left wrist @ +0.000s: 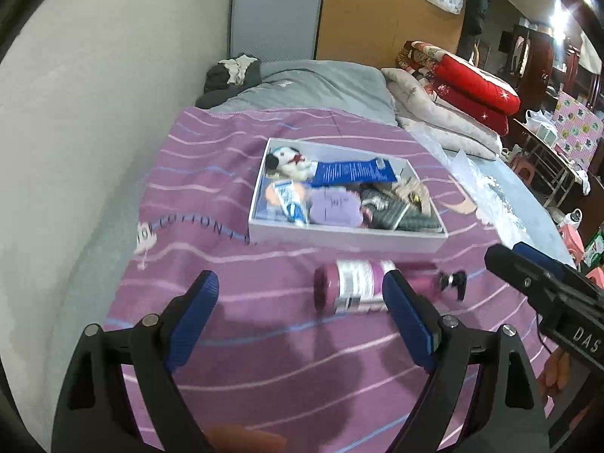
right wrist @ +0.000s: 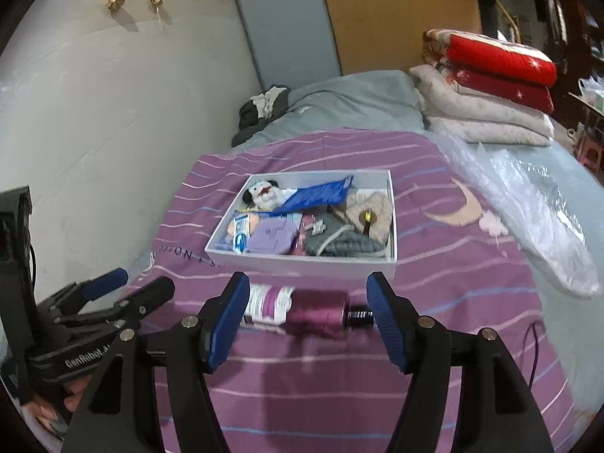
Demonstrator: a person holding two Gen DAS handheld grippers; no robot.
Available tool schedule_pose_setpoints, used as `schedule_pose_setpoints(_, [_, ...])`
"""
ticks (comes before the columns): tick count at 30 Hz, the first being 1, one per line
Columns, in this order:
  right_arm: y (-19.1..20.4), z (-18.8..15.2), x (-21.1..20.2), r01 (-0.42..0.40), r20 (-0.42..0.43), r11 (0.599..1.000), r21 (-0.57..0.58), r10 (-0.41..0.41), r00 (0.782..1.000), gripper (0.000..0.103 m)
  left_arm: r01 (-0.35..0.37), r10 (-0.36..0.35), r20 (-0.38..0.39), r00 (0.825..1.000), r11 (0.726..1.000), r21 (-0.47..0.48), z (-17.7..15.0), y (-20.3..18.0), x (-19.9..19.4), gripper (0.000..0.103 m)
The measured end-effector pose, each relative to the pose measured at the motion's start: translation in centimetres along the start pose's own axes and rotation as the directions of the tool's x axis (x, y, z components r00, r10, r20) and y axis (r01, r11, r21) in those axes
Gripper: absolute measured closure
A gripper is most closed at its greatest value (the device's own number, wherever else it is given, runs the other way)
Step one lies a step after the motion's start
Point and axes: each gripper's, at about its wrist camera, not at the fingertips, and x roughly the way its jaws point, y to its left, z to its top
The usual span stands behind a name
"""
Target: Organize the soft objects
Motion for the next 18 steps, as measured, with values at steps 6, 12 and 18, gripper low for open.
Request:
schedule_pose_setpoints(6, [1.2,-4.1,0.8,0.104,0.124,0.993,-0.052,-0.097,0.988,0.038,-0.056,0.055,0.033,0.998,0.997,0.043,-4.0,0.1,0.8,0.014])
schedule_pose_setpoints(12, [1.0,-6.6,2.2,0.14,0.108,0.989,-0.055,-0.134,0.985,0.032,-0.075,0.073,0.03,0.997,0.993,0.087,-5.4,-1.0,1.8,0.014])
schedule_pose_setpoints(18, [0.3,-6.9,2.6,0.117,0.089,0.993,-0.022,-0.115,0.989,0.032,-0.087,0.084,0.025,0.996,0.989,0.121,-5.8,-1.7,2.1,0.014])
